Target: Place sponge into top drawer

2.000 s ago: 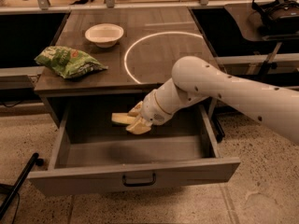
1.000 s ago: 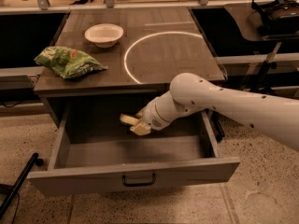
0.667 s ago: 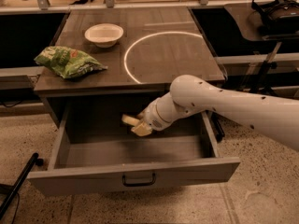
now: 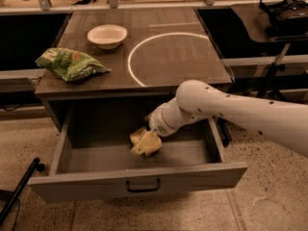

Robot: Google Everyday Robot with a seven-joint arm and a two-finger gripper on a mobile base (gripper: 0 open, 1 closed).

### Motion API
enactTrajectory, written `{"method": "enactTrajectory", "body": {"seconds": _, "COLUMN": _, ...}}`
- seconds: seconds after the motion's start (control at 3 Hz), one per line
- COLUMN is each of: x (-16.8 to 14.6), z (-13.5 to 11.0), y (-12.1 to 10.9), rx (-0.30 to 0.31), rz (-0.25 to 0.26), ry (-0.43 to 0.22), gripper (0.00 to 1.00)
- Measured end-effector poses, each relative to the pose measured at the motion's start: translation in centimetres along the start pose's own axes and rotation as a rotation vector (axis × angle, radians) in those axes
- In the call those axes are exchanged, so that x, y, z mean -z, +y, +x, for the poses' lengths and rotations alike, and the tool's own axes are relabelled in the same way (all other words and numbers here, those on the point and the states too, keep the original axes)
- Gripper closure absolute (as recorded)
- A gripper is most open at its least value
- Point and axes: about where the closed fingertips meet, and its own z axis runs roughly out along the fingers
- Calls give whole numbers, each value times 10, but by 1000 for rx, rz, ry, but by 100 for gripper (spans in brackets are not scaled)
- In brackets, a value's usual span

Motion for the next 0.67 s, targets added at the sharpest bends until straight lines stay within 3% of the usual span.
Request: {"method": "enactTrajectory", "body": {"seconds": 0.67, "x": 39, "z": 31, "y": 4, "rx": -96, "rz": 49, "ry": -26, "gripper": 0}}
